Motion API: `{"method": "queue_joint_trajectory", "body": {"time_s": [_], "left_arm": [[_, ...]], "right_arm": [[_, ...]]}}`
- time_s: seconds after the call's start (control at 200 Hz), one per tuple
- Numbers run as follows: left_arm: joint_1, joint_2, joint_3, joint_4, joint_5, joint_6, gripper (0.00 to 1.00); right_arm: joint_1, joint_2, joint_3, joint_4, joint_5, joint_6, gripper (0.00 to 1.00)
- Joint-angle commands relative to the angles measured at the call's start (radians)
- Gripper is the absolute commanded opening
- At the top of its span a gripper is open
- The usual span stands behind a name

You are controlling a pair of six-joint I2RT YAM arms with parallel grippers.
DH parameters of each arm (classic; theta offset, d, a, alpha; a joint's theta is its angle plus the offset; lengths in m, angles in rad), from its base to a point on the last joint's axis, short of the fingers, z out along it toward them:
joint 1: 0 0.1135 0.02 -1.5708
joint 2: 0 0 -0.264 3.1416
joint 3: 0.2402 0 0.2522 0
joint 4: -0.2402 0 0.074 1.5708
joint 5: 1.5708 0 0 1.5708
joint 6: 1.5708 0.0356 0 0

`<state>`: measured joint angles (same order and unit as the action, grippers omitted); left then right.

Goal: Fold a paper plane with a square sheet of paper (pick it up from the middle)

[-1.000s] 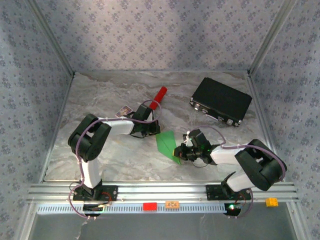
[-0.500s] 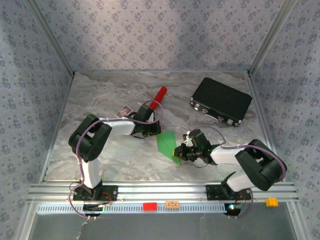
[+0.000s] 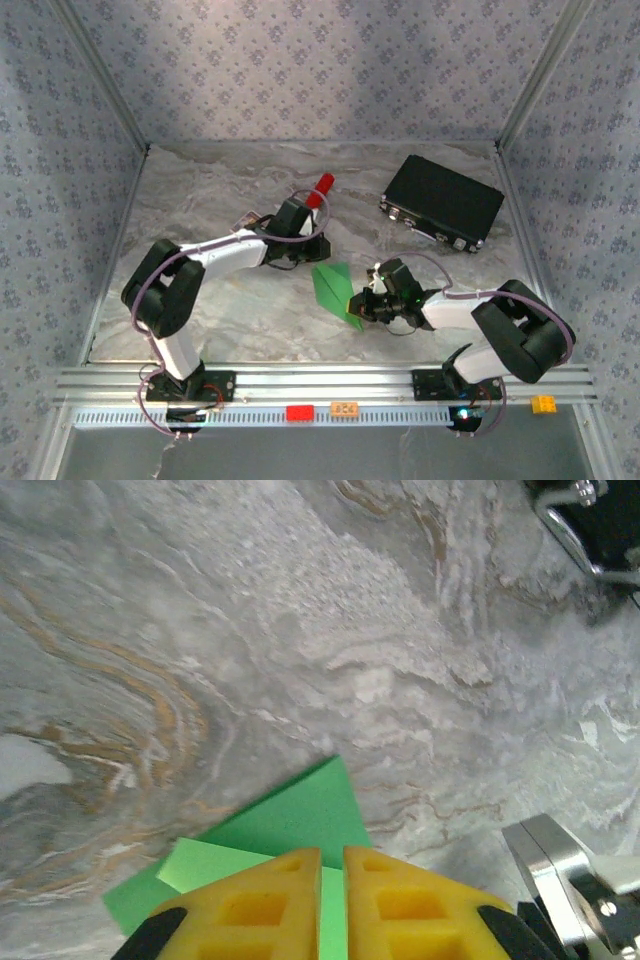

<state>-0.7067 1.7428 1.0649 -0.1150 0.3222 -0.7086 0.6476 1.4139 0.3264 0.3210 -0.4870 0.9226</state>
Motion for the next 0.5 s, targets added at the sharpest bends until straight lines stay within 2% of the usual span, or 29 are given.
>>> {"method": "queue_joint_trajectory", "body": {"time_s": [0.0, 0.185, 0.495], "left_arm": [[-0.032, 0.015, -0.019, 0.024, 0.049, -0.028, 0.12], [-0.075, 0.076, -0.053, 0.088, 0.094, -0.076, 0.10], [-0.089, 0.164, -0.092, 0.103, 0.063, -0.081, 0.07]], "right_arm": [[-0.003, 0.035, -0.046, -0.222, 0.044, -0.024, 0.00], [-0.001, 0.021, -0.049, -0.215, 0.045, -0.015, 0.00], [-0.002, -0.064, -0.023, -0.219, 0.042, -0.023, 0.00]]}}
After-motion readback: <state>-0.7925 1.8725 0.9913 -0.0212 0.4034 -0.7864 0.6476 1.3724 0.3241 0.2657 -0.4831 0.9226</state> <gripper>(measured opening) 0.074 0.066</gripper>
